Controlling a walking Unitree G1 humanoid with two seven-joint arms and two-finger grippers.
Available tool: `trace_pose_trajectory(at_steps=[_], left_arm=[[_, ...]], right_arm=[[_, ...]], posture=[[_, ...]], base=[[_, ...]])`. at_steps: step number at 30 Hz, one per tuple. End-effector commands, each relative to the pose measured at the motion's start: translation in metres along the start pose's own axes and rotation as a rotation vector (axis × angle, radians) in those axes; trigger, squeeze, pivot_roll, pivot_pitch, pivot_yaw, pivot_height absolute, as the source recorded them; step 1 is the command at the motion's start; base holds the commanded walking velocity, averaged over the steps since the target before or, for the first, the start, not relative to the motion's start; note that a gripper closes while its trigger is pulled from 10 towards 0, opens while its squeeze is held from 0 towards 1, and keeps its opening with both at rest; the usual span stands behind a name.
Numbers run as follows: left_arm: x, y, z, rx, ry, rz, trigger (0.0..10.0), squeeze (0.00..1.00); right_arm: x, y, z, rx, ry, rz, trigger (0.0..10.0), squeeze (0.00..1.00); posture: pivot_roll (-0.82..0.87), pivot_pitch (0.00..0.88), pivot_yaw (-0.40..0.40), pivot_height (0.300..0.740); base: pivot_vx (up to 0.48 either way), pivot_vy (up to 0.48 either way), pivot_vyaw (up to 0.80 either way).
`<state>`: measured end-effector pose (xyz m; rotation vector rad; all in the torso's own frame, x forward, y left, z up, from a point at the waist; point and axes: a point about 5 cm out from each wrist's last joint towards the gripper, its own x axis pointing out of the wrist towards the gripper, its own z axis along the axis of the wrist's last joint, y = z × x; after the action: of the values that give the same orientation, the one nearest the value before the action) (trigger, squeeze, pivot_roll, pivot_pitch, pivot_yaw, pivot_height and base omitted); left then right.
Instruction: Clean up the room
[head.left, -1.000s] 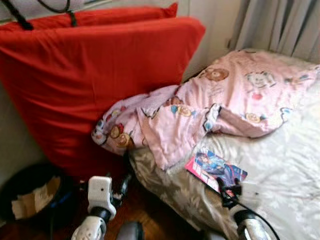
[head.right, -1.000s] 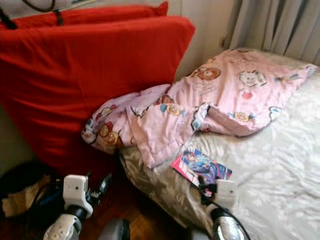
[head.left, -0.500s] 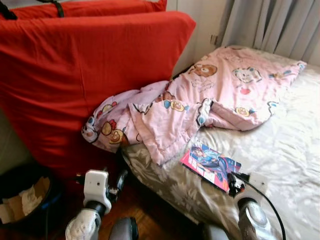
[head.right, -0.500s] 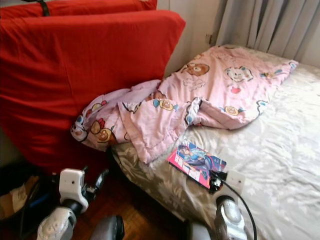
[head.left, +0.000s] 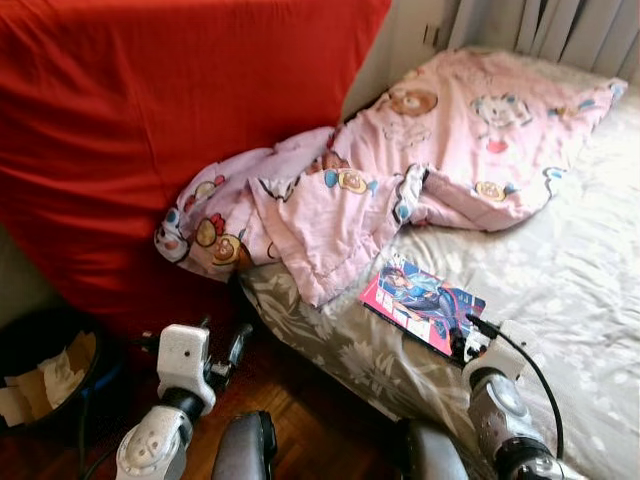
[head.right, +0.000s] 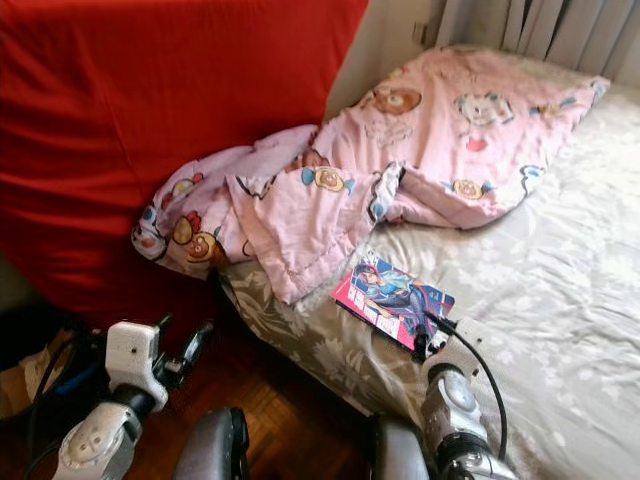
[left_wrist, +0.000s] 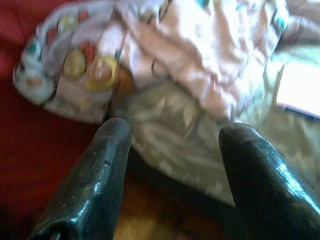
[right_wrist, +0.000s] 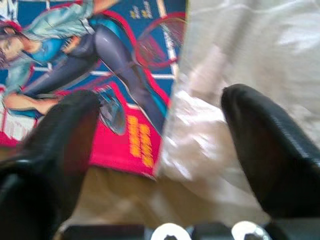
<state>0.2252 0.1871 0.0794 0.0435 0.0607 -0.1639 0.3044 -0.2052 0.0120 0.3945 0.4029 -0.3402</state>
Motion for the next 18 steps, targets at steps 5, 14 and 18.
trace_pose_trajectory(at_steps=[5,14,18], left_arm=[[-0.022,0.005,-0.005,0.006,0.056,0.019,10.0,0.0],[-0.03,0.007,-0.007,0.014,0.086,0.028,10.0,0.0],[-0.032,0.005,-0.007,0.021,0.099,0.02,10.0,0.0]], right_arm=[[0.005,-0.001,0.015,0.048,-0.037,-0.008,10.0,0.0],[0.005,-0.014,0.026,0.107,-0.113,-0.072,10.0,0.0],[0.003,-0.011,0.012,0.111,-0.056,-0.052,10.0,0.0]], posture=[[0.15,0.277,0.01,0.589],[0.15,0.284,0.01,0.589],[0.15,0.285,0.01,0.589]], base=[[0.0,0.0,0.0],[0.0,0.0,0.0],[0.0,0.0,0.0]])
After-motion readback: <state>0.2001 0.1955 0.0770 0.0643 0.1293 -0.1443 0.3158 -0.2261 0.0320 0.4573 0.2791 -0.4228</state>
